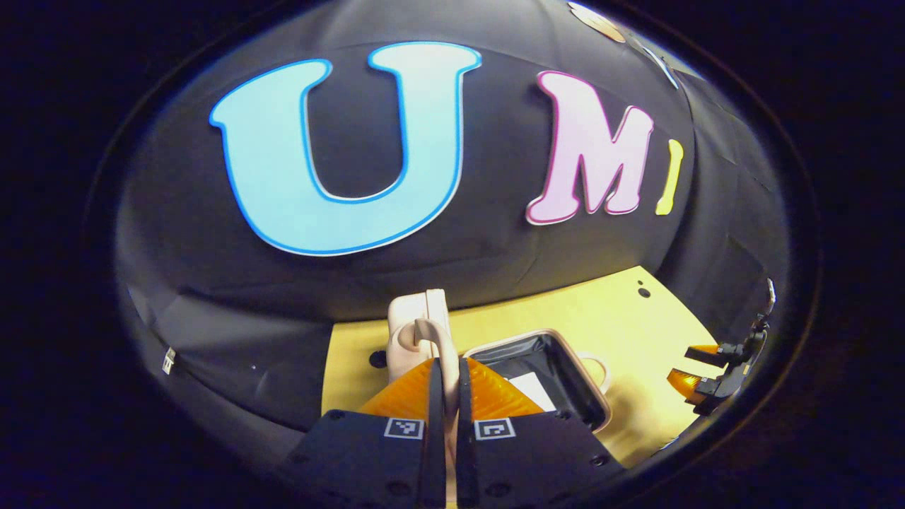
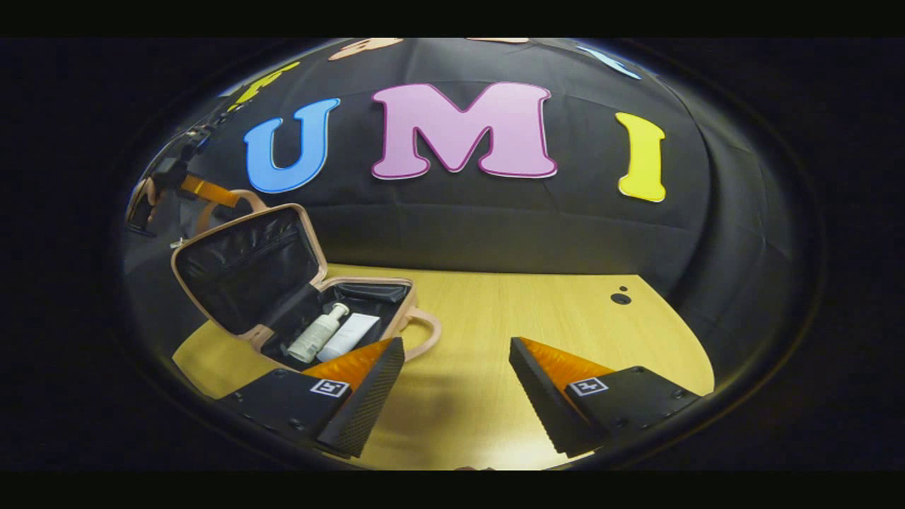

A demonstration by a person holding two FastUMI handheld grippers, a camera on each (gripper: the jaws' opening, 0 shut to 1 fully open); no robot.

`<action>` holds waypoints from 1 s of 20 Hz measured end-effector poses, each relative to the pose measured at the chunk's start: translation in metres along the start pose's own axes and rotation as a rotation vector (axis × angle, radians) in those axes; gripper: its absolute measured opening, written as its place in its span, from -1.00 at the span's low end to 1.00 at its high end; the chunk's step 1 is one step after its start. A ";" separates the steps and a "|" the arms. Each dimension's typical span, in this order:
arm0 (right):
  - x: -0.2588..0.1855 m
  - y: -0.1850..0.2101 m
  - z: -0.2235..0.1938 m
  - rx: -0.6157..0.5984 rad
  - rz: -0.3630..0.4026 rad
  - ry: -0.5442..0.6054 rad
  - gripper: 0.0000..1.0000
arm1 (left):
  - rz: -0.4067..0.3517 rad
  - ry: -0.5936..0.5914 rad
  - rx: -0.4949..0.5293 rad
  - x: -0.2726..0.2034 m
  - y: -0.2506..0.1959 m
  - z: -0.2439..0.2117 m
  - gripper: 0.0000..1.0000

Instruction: First open the suitcase, pack the skin care products into it, and then close the suitcase.

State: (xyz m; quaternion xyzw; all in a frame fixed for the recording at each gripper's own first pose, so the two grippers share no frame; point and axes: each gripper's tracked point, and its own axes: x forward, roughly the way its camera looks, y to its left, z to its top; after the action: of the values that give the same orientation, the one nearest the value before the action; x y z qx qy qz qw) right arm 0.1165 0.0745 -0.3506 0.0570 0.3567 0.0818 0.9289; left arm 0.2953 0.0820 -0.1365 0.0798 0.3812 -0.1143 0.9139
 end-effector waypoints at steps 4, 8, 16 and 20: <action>-0.006 -0.033 -0.003 0.031 -0.011 -0.002 0.92 | -0.115 -0.040 -0.057 0.019 -0.083 0.009 -0.77; -0.014 -0.067 -0.008 0.027 -0.022 -0.002 0.92 | -0.186 -0.042 -0.130 0.052 -0.145 -0.007 -0.77; -0.017 -0.121 -0.027 0.027 -0.027 0.006 0.92 | -0.239 0.010 -0.238 0.121 -0.237 -0.096 -0.77; -0.020 -0.140 -0.028 0.033 -0.037 -0.010 0.92 | -0.206 0.062 -0.258 0.152 -0.264 -0.141 -0.77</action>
State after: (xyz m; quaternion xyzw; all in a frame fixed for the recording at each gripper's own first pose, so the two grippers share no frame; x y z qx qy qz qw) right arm 0.0984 -0.0651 -0.3810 0.0661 0.3544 0.0586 0.9309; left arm 0.2322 -0.1609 -0.3594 -0.0741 0.4268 -0.1548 0.8879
